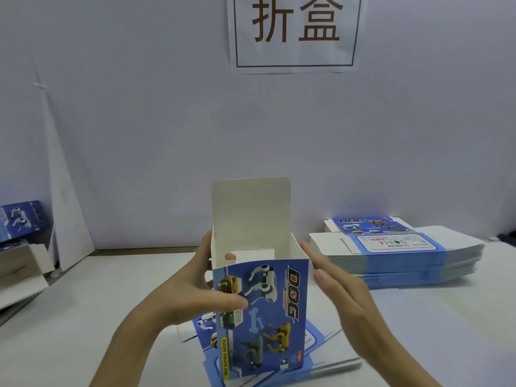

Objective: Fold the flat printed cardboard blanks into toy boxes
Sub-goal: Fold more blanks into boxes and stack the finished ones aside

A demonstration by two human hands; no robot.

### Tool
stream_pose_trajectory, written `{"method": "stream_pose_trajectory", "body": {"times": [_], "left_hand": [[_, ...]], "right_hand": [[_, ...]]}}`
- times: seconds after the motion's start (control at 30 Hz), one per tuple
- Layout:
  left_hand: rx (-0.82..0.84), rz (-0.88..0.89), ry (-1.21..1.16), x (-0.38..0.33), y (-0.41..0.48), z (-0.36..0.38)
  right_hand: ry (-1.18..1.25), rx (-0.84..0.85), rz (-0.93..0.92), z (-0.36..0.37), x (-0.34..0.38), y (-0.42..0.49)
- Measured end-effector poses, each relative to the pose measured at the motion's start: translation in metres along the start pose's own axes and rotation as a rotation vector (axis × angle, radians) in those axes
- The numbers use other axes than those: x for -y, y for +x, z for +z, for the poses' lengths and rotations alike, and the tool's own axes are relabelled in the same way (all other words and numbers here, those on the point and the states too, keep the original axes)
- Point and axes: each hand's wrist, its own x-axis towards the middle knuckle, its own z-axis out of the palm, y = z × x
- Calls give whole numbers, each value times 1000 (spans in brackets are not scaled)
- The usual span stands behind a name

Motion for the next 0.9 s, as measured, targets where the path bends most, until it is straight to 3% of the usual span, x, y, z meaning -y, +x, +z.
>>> {"method": "stream_pose_trajectory", "body": {"times": [0.07, 0.17, 0.3, 0.37, 0.47, 0.57, 0.7, 0.9], "left_hand": [[-29, 23, 11, -3, 0, 2], [-75, 95, 34, -5, 1, 8], [-190, 170, 51, -2, 11, 28], [-209, 161, 56, -1, 13, 35], [-364, 255, 243, -4, 11, 34], [-578, 508, 471, -13, 7, 31], [-557, 723, 917, -18, 7, 32], [-666, 771, 950, -8, 6, 25]], "right_hand": [[187, 18, 37, 11, -2, -5], [247, -31, 51, 12, -5, 0], [-79, -299, -79, 10, -7, 5], [-279, -355, -175, 9, -10, 5], [-344, -327, -203, 7, -14, 9], [-386, -345, -196, 4, -15, 12], [-336, -373, -160, 2, -16, 13], [-400, -338, -177, -2, -15, 12]]}}
